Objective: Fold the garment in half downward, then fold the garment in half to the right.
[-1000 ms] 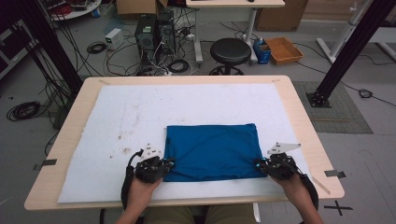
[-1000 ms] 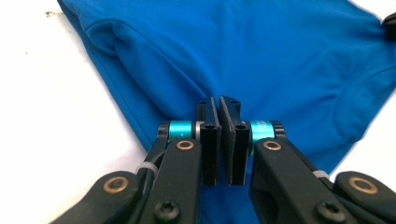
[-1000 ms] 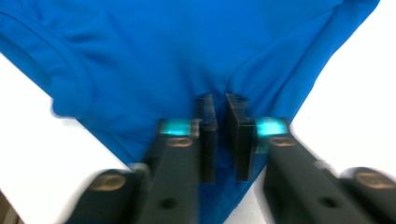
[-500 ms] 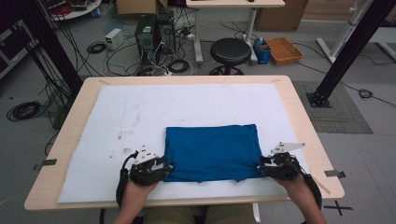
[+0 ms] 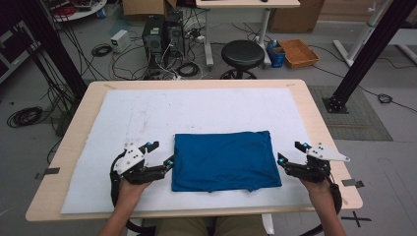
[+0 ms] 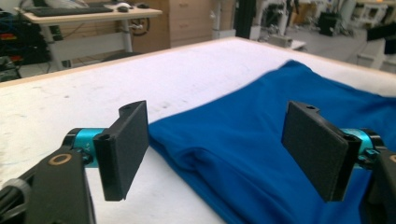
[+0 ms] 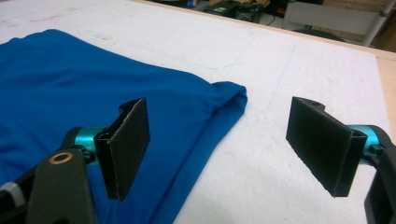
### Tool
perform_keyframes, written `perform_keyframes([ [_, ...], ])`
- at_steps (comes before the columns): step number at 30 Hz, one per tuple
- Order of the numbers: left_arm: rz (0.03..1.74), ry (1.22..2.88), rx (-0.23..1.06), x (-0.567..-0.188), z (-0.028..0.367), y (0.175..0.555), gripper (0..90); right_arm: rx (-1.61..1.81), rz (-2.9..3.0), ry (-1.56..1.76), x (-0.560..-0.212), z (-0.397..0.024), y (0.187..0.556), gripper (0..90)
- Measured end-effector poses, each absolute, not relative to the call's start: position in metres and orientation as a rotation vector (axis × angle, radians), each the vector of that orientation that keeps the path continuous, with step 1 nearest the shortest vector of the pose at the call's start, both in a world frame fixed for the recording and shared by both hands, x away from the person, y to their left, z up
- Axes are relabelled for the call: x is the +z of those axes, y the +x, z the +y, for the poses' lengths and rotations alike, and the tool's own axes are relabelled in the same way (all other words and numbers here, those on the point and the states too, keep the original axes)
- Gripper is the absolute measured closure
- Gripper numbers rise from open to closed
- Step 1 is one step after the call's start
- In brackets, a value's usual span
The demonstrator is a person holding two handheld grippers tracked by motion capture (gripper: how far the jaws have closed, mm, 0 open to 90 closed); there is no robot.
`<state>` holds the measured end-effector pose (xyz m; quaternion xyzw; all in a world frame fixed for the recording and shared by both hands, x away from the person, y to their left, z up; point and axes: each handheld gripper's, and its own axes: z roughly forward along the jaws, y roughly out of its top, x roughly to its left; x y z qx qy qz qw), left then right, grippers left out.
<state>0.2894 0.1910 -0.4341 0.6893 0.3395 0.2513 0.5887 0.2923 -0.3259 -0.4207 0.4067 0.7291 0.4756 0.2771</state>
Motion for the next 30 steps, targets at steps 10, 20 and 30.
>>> perform_keyframes([
  [10, 0.821, 1.589, 0.593, -0.434, 0.199, 0.29, 23.3, 1.261, 1.94, 1.115, -0.423, -0.329, 0.289, 21.1],
  [20, 0.821, 1.624, 0.587, -0.434, 0.19, 0.289, 23.3, 1.261, 1.945, 1.141, -0.425, -0.332, 0.29, 21.1],
  [30, 0.892, 1.661, 0.516, -0.436, 0.185, 0.288, 23.3, 1.251, 1.961, 1.126, -0.427, -0.329, 0.291, 21.1],
])
